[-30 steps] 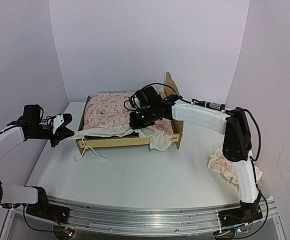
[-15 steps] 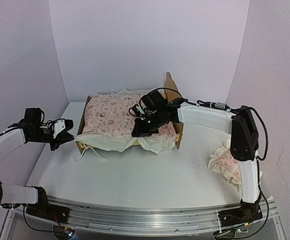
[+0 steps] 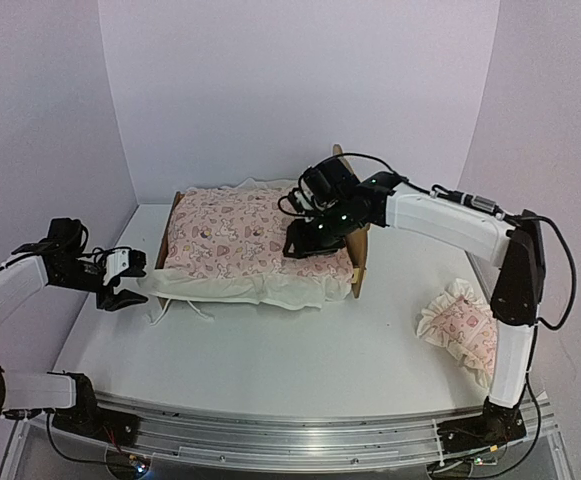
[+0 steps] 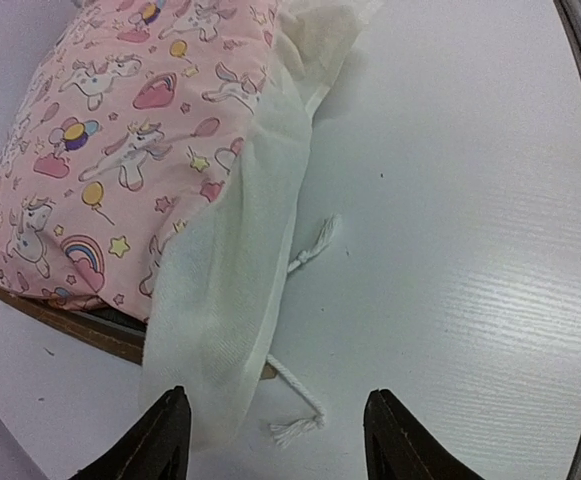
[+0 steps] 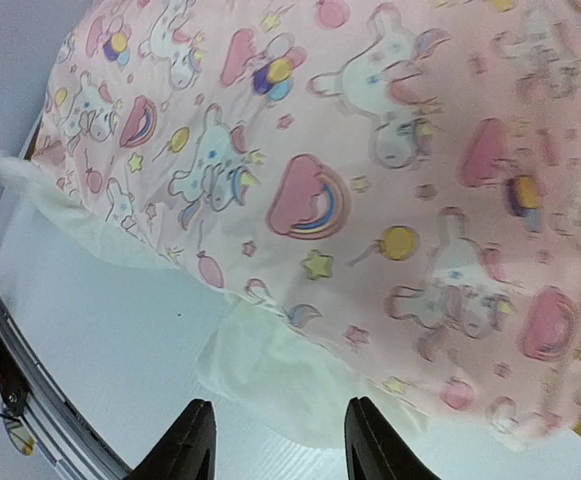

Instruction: Set up the pet bed

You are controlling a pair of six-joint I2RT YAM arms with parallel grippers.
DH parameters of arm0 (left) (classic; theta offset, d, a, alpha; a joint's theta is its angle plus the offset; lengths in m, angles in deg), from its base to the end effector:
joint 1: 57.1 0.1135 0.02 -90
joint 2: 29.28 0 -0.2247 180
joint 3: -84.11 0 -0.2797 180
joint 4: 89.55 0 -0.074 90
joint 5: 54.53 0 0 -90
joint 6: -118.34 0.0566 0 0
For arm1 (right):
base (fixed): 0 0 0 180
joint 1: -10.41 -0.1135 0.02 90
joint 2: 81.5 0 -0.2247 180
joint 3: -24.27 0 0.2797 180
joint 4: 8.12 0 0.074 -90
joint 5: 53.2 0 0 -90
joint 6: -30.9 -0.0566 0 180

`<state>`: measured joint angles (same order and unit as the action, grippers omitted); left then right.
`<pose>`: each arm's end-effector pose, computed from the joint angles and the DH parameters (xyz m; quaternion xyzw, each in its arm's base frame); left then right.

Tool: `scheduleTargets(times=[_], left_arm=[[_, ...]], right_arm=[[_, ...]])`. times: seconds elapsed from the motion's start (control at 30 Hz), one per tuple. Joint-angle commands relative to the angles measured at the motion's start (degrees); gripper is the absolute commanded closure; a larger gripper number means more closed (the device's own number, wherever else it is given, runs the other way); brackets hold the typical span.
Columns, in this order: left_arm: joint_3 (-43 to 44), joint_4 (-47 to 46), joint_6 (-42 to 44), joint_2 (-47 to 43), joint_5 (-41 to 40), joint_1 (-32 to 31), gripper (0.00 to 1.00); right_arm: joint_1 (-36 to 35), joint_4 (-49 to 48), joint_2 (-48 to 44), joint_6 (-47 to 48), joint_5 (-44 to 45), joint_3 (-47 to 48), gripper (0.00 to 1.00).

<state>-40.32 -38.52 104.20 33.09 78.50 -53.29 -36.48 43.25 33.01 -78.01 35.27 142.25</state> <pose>0.2570 -0.0216 0.1818 0.6079 0.6632 -0.1055 0.4237 0.3269 0.3514 0.2380 -0.2303 0.9043 0.2055 0.2948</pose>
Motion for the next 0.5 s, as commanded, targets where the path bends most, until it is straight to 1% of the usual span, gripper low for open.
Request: scheduleTargets(times=[0.0,0.1,0.17,0.23,0.37,0.47], left_arm=[[7.39,-0.64,-9.24,-0.1,6.9,-1.42,0.41],[9.46,-6.16,-16.08,1.19,2.72,-7.35,0.43],[10.68,-8.78,-18.82,2.65,-0.82,-11.33,0.44],[12.29,-11.23,-21.07,4.77,-2.21,-15.51,0.45],[16.34,-15.36,-23.61,10.69,-6.84,-24.15,0.44],[18.76,-19.4,-24.6,16.02,-10.51,-30.79,0.41]], right_arm=[[3.08,11.04,-7.34,1.06,12.21,4.63,0.53],[5.39,13.05,-9.37,0.51,12.44,3.92,0.52],[6.64,14.96,-9.52,-0.02,12.65,3.59,0.52],[6.87,16.49,-9.43,0.01,14.0,3.65,0.52],[7.25,17.37,-10.69,0.37,14.59,3.1,0.52],[7.78,17.69,-11.88,1.69,10.94,1.06,0.52]])
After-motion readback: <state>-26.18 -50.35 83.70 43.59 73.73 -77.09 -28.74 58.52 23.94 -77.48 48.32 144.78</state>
